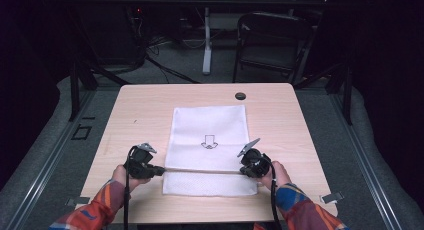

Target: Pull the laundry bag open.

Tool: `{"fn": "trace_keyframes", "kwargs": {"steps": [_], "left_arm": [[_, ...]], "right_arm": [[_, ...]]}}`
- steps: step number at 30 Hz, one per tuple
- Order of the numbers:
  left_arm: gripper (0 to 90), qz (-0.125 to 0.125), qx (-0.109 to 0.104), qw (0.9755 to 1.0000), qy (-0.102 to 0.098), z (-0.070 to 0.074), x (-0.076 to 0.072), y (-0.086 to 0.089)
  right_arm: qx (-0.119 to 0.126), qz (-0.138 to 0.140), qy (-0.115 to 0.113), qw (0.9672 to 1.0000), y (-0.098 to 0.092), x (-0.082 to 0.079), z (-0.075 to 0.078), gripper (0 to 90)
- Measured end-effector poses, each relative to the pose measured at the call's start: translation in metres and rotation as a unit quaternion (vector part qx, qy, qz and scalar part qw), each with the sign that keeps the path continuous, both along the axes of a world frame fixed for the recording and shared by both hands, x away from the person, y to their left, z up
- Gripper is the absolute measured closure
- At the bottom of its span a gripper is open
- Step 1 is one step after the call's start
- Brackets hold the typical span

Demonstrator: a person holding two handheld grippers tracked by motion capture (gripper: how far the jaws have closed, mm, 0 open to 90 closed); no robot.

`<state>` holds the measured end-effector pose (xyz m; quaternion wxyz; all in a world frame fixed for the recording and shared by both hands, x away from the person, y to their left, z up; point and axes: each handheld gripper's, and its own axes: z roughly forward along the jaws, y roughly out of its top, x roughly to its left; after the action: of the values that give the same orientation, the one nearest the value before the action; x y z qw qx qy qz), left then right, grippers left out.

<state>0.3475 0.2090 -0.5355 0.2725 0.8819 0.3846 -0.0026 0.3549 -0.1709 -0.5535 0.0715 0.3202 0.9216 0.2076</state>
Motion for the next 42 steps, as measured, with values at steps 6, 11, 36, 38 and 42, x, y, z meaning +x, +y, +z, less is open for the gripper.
{"fn": "trace_keyframes", "kwargs": {"steps": [6,11,36,38,42], "left_arm": [[86.8,-0.001,-0.001,1.0,0.001,0.001,0.001,0.0],[86.8,0.002,0.0,1.0,0.001,0.0,0.003,-0.001],[85.7,0.006,0.014,0.9994,0.03,-0.009,0.009,-0.005],[85.1,0.007,0.017,0.9993,0.033,-0.01,0.008,-0.005],[79.8,0.015,0.019,0.9993,0.028,-0.009,0.008,-0.001]], "right_arm": [[-0.001,0.002,-0.001,1.0,0.0,0.0,0.0,90.0],[-0.004,0.003,-0.012,0.9999,0.0,0.001,-0.001,90.0],[0.006,0.002,-0.019,0.9998,-0.003,0.002,-0.002,90.0],[0.007,0.001,-0.022,0.9997,-0.002,0.002,-0.002,90.0],[0.001,0.006,-0.023,0.9997,-0.001,0.001,-0.001,85.7]]}}
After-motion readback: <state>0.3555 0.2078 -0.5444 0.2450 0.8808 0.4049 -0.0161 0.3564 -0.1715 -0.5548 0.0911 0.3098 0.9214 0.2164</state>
